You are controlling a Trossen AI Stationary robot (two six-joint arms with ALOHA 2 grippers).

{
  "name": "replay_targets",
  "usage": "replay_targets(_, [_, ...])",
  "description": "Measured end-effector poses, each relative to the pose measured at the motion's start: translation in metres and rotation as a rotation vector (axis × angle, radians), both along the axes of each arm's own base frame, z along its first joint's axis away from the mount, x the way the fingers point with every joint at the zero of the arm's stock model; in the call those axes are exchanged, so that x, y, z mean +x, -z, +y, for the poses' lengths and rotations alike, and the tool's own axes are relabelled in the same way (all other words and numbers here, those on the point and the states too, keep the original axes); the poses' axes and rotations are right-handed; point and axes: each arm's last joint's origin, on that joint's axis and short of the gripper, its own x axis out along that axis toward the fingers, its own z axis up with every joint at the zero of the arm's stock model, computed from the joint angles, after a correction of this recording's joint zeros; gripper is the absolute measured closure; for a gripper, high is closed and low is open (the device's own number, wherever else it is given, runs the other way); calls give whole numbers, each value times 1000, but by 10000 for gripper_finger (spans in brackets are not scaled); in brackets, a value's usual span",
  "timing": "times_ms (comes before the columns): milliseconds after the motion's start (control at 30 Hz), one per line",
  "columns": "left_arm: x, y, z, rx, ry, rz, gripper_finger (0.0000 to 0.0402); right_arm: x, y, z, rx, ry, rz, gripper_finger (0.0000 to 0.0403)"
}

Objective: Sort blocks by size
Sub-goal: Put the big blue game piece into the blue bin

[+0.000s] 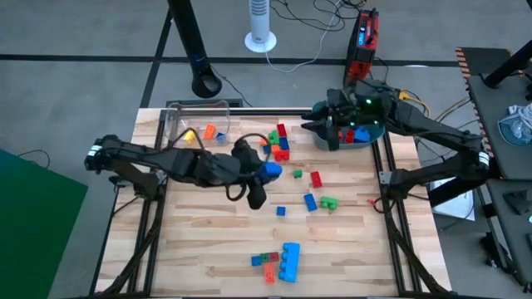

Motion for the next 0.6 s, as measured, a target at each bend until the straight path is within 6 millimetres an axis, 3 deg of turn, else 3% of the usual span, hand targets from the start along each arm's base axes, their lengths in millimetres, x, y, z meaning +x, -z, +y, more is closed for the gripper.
replay_targets(133, [-4, -16, 2, 93, 21, -91, 284, 2, -18, 21, -42, -81, -144, 256])
replay_targets(333, [-1, -31, 3, 221, 44, -198, 283, 12, -35, 55, -45, -214, -319, 204])
replay_targets(467, [-5, -48, 4, 259, 42, -321, 282, 14, -41, 69, -88, -273, -386, 168])
replay_targets(600, [-21, -74, 8, 307, 36, -460, 281, 13, -44, 75, -77, -292, -408, 141])
